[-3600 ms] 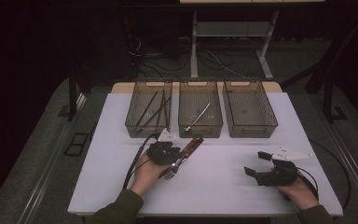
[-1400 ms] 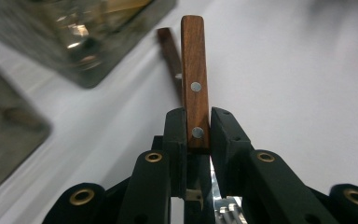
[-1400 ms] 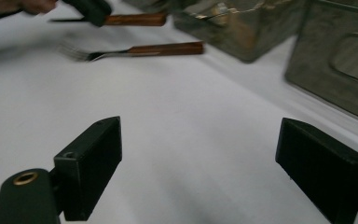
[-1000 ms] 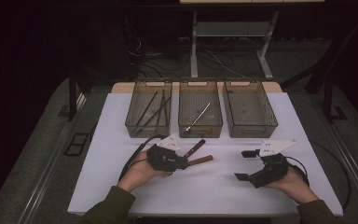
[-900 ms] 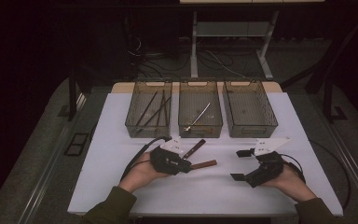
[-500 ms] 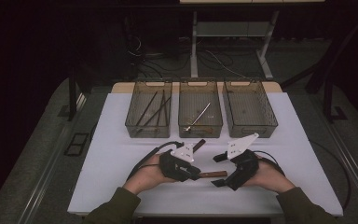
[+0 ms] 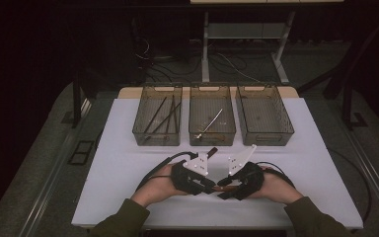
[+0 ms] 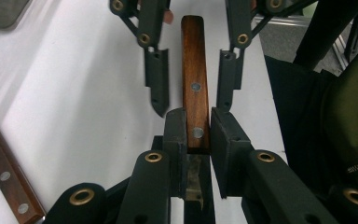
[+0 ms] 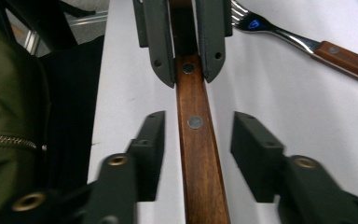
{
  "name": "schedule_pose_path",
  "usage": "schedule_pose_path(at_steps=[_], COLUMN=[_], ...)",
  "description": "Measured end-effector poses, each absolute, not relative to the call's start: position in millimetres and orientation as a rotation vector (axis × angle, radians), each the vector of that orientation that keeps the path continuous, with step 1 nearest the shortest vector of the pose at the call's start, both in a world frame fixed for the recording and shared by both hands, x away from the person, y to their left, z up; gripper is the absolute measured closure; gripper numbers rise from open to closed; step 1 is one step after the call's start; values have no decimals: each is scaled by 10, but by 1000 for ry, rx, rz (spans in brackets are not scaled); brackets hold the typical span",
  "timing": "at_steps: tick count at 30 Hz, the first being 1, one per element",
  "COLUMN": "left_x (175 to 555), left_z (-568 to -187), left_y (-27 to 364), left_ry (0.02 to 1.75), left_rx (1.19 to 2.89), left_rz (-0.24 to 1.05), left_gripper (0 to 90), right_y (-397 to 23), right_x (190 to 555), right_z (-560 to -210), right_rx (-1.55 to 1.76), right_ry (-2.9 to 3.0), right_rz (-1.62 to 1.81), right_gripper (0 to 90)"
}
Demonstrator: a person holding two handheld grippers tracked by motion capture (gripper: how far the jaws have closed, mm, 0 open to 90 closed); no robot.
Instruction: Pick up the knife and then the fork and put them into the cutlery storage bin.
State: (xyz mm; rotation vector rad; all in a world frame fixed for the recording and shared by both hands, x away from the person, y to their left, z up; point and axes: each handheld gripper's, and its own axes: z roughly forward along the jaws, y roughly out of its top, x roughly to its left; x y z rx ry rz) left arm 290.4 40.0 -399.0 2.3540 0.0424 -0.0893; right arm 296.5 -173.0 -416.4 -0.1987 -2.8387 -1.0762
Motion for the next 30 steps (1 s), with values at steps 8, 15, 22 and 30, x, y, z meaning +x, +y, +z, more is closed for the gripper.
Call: schedule_pose_path(at_steps=[8, 15, 22, 30], left_x=[2894, 2894, 2901, 2900], left_z=[-4001, -4007, -4022, -4042], left_y=[376, 378, 376, 419], left_ry=[5, -17, -31, 26], left_rx=[2363, 2359, 2361, 2329], left_rz=[-89, -97, -98, -99], left_gripper=[773, 771, 769, 615], right_y=[-1714, -1706, -1703, -1726], right_x=[2945, 2914, 2915, 2927], right_z=[-4168, -4160, -4168, -4170], right_rx=[-155, -112, -116, -136], right_ry=[-2830, -2837, -2830, -2822], right_rz=[-1067, -1061, -1049, -1048], right_gripper=[730, 746, 746, 746])
